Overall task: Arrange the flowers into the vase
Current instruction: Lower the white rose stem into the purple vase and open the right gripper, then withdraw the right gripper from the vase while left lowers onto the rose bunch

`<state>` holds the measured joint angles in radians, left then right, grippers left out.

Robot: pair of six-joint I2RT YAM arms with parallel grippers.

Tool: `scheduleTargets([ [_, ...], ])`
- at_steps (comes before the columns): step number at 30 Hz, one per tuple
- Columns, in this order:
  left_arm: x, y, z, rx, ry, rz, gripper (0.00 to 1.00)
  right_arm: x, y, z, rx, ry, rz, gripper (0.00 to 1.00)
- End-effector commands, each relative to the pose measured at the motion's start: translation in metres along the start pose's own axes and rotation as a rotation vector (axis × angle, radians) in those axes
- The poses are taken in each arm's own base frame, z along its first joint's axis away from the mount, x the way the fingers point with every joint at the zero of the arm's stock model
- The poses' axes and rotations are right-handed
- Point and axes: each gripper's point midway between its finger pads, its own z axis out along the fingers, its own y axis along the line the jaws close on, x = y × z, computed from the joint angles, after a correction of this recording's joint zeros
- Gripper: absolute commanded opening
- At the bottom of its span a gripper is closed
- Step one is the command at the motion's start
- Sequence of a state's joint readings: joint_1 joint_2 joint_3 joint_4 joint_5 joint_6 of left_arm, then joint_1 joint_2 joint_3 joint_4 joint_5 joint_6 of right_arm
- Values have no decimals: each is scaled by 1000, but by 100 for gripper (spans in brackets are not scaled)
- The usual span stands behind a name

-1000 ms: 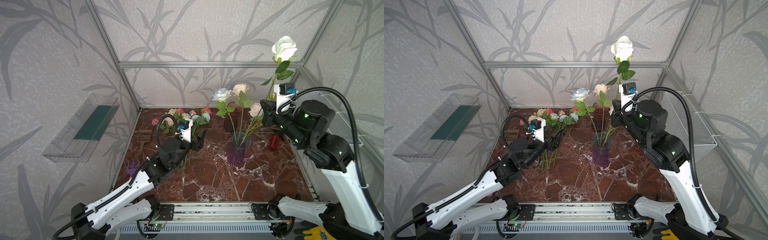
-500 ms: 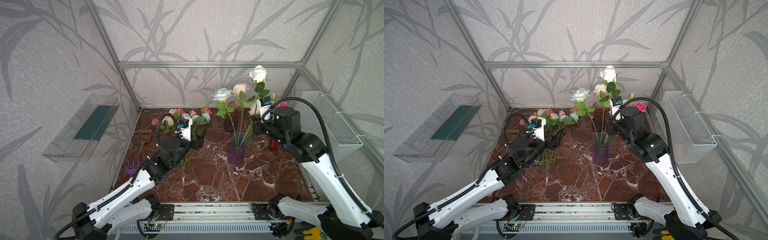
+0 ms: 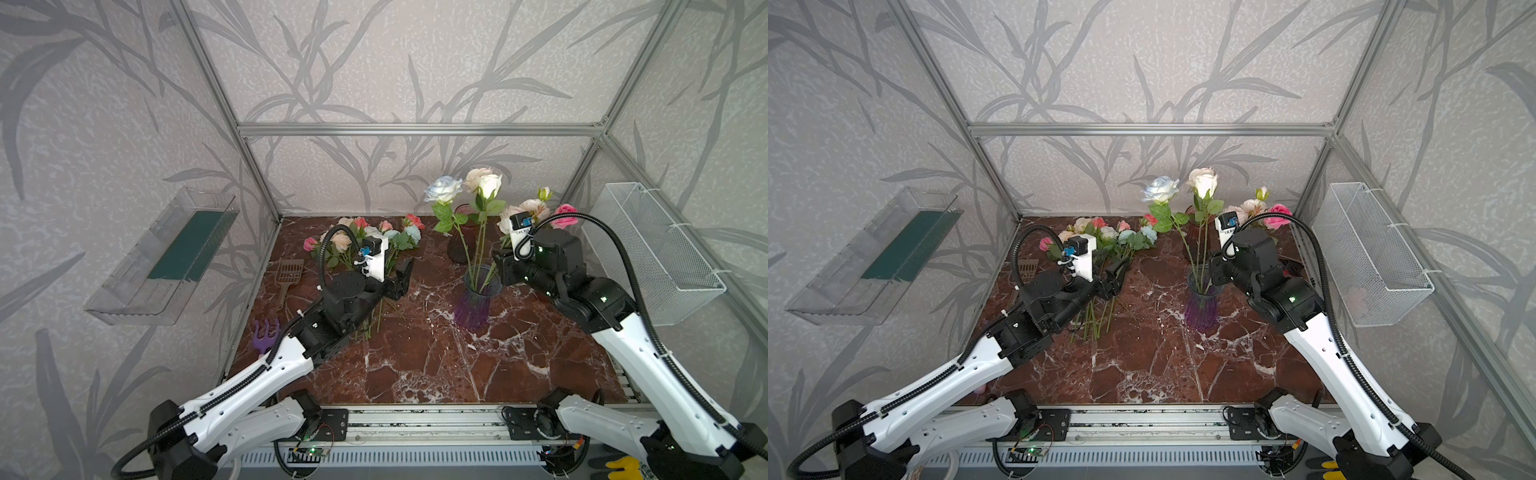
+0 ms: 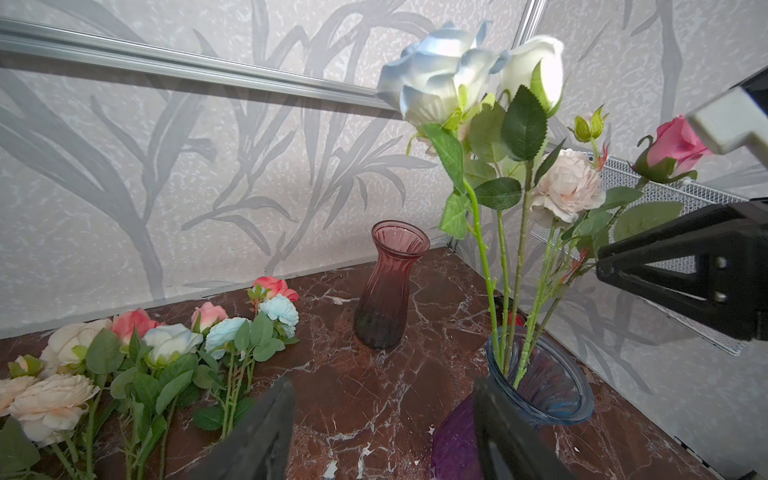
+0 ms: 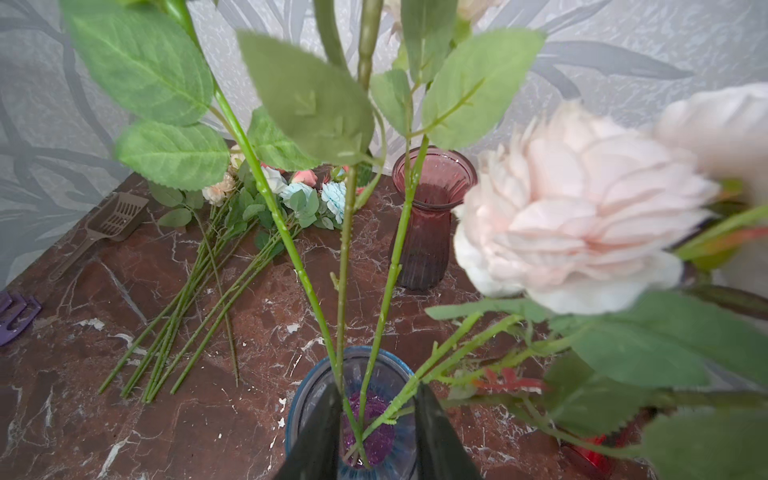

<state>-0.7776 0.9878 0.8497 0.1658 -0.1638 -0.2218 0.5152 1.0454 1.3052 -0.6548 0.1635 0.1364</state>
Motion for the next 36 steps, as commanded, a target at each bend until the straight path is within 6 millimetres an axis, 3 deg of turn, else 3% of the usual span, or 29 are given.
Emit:
scheduleTargets([
  [1,-2,3,1,-13,-14,-13,69,-16,-1,-28,-28,-93,59,32],
  [8,9,21,12,-94,28,-18,68,-20,0,-71,-88,-161,131,32],
  [14,34,57,33,-241,137,-2,67,6,-7,-90,-89,-172,191,32],
  [22,110,107,76,-371,461,10,57,43,-14,-96,-84,-150,251,32],
  [26,153,130,92,-381,660,-19,43,54,-10,-91,-108,-123,260,32],
  [29,182,154,94,-456,797,-46,32,60,-9,-88,-112,-111,259,32],
  [36,230,175,99,-435,984,-66,35,68,-7,-83,-124,-98,252,33],
])
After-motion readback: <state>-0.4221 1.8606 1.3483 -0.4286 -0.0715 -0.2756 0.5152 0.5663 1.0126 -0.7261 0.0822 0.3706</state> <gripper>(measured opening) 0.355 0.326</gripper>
